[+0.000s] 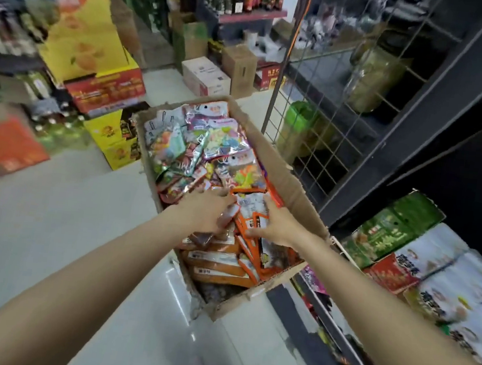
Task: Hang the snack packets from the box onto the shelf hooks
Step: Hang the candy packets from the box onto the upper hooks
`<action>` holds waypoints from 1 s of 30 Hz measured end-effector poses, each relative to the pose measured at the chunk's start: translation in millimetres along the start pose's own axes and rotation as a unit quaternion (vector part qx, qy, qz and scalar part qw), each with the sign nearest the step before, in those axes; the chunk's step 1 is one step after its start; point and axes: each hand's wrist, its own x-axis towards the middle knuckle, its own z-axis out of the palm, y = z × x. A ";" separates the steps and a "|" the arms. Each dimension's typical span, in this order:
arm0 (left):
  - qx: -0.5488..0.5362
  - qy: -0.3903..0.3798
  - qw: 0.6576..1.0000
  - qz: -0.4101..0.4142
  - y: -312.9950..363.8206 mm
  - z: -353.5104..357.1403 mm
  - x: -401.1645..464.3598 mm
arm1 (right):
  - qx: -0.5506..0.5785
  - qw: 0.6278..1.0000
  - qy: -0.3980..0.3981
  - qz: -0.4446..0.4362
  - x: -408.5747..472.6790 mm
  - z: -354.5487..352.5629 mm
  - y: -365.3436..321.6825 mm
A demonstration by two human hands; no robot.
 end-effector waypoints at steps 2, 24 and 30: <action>-0.002 0.012 1.000 0.013 -1.8 1.2 2.5 | -0.028 1.000 -0.004 -0.008 -0.6 4.6 -2.2; -0.234 0.380 0.895 -0.007 12.5 -124.5 -11.6 | 0.387 0.878 0.248 -0.134 -83.9 -131.9 -54.6; -0.448 0.401 0.799 0.019 68.9 -187.4 -39.9 | 0.500 0.798 0.270 -0.200 -135.6 -168.2 -48.8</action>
